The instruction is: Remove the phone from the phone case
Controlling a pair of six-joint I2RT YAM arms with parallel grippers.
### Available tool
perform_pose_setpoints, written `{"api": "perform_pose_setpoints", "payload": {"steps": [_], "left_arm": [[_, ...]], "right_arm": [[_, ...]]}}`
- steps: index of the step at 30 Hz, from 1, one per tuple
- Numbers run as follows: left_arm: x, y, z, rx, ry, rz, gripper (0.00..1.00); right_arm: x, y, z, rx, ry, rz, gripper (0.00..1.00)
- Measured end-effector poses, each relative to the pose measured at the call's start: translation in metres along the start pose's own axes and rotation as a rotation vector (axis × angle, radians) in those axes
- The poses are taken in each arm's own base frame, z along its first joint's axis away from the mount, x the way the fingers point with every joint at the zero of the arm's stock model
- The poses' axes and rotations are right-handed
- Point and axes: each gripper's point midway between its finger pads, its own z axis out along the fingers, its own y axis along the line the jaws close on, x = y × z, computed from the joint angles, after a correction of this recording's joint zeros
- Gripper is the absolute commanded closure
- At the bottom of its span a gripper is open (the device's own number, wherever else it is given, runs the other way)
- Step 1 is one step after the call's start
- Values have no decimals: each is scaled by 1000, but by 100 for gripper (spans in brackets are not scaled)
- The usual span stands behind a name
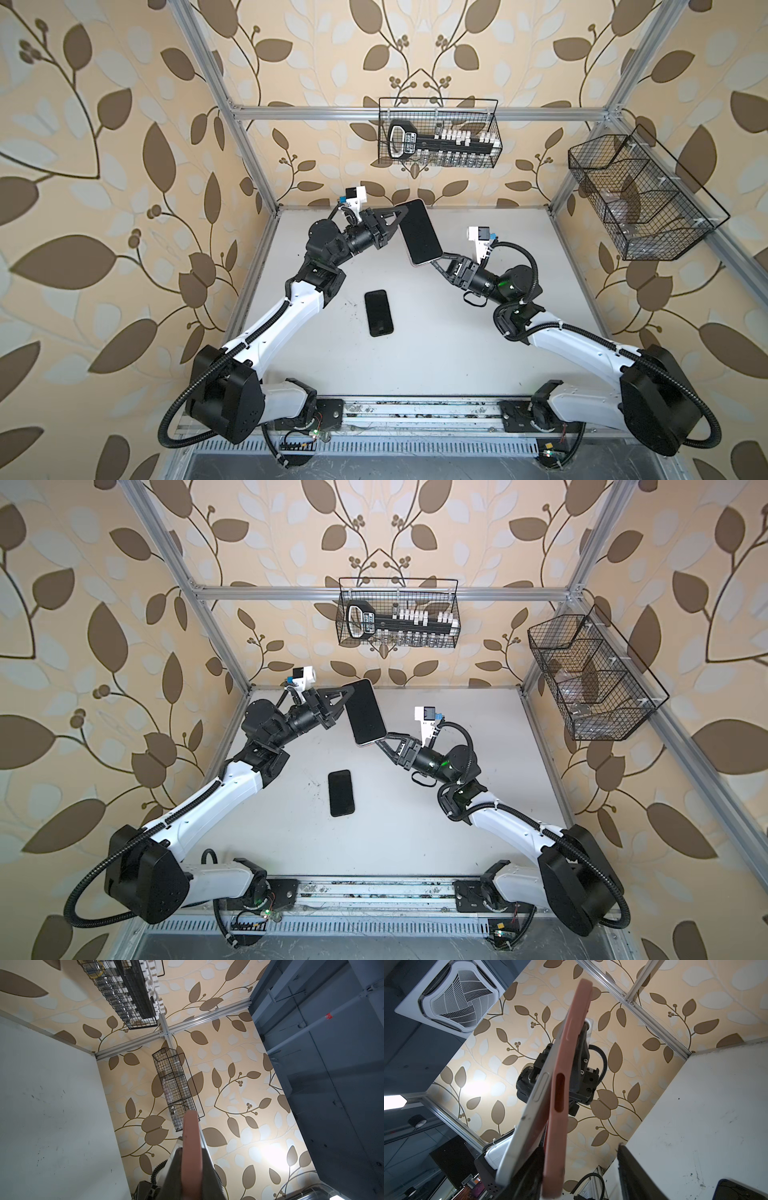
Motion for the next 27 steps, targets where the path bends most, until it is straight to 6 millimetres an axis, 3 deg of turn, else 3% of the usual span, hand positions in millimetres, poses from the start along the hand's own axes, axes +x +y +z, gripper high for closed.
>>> {"api": "perform_pose_setpoints", "payload": {"steps": [9, 27], "left_arm": [[6, 4, 2, -1, 27, -7, 100], [4, 24, 10, -20, 33, -6, 100]], "right_arm": [[-3, -2, 3, -14, -17, 29, 49], [-9, -4, 4, 8, -70, 99, 79]]}}
